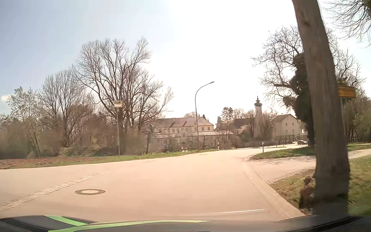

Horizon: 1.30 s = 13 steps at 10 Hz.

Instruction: Follow the waypoints while adhering to traffic rules and regulations

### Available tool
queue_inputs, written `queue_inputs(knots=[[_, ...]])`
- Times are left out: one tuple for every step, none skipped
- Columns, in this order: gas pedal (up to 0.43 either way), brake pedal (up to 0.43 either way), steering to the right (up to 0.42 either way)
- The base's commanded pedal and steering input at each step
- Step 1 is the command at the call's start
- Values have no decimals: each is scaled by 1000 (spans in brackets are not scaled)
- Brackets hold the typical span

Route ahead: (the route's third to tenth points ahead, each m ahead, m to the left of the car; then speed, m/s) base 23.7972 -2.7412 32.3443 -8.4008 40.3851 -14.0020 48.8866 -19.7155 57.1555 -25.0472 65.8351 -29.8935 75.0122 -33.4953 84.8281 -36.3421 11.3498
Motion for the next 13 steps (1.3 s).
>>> queue_inputs(knots=[[0,0,52],[0,0,57],[0,0,62],[0,0,65],[8,0,69],[8,0,71],[8,0,72],[8,0,72],[8,0,74],[8,0,76],[8,0,77],[20,0,79],[20,0,83]])
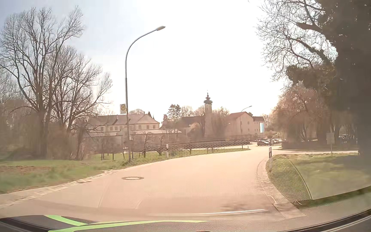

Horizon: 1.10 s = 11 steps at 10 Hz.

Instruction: Follow the waypoints while adhering to traffic rules and regulations

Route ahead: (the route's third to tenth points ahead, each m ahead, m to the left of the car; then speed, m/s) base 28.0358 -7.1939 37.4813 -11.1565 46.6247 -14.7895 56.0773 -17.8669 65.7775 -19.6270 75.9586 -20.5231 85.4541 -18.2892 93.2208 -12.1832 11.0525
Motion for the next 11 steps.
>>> queue_inputs(knots=[[20,0,85],[20,0,87],[20,0,88],[20,0,89],[20,0,90],[20,0,90],[20,0,90],[20,0,90],[20,0,90],[20,0,90],[20,0,89]])
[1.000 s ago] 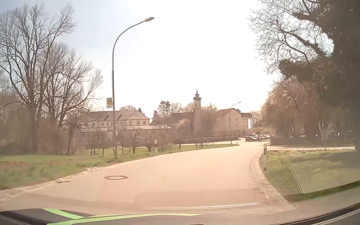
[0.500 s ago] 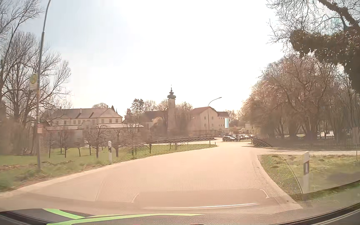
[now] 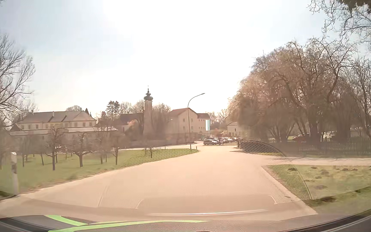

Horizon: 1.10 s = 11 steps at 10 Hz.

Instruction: Follow the waypoints while adhering to traffic rules and regulations

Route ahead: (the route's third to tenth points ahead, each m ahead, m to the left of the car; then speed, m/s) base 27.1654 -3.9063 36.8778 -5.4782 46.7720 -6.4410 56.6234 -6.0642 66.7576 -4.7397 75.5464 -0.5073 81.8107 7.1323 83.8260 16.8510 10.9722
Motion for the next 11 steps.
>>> queue_inputs(knots=[[20,0,87],[20,0,83],[20,0,78],[20,0,73],[20,0,68],[20,0,59],[8,0,50],[0,0,39],[0,0,32],[0,0,27],[0,0,26]])
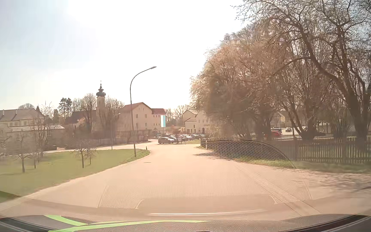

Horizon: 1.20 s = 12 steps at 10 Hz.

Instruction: Follow the waypoints while adhering to traffic rules and regulations

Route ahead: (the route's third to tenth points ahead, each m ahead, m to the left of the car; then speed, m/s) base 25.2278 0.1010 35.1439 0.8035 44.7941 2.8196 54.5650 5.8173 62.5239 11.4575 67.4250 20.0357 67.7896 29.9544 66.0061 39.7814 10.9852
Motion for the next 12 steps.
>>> queue_inputs(knots=[[0,0,25],[0,0,21],[0,0,14],[0,0,6],[0,0,5],[0,0,5],[0,0,5],[0,0,5],[0,0,4],[0,0,4],[0,6,-1],[0,12,-4]])
